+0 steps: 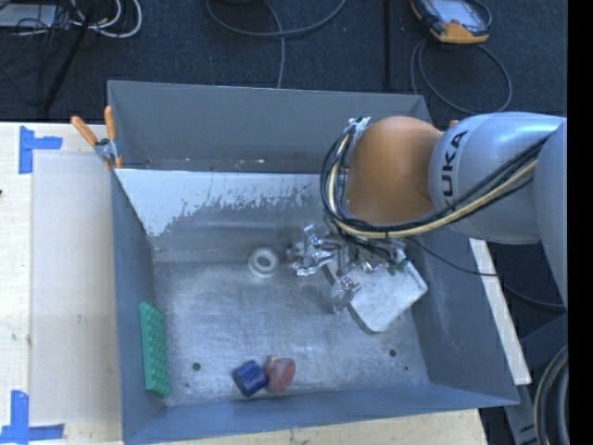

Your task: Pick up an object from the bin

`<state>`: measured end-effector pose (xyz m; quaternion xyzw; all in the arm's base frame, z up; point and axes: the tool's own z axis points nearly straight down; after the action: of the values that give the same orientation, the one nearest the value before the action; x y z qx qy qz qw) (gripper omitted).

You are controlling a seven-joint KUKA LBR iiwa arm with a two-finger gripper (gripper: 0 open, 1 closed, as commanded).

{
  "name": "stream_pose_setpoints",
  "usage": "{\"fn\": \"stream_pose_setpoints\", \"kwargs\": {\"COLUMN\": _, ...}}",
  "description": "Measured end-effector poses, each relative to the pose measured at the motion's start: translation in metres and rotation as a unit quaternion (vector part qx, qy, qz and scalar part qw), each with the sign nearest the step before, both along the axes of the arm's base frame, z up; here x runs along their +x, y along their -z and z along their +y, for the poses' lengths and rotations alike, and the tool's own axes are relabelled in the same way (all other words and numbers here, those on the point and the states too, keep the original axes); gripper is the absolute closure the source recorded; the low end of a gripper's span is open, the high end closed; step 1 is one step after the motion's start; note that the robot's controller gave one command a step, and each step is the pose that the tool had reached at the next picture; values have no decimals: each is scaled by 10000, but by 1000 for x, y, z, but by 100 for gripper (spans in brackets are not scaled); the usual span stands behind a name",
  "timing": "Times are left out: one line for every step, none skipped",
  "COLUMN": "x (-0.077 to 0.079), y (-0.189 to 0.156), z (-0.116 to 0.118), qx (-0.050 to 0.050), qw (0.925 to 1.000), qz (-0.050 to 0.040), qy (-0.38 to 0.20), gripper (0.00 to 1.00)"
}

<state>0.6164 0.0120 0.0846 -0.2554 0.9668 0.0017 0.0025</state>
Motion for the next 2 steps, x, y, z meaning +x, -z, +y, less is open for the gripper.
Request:
{"fn": "stream_pose_setpoints", "kwargs": {"x": -1, "y": -1, "z": -1, "qx": -13, "qw": 10000, "qz": 10, "qy": 14, "gripper": 100}}
{"fn": "stream_pose_setpoints", "kwargs": {"x": 4, "y": -96, "z": 4, "qx": -17, "qw": 10000, "qz": -24, "qy": -71, "gripper": 100}}
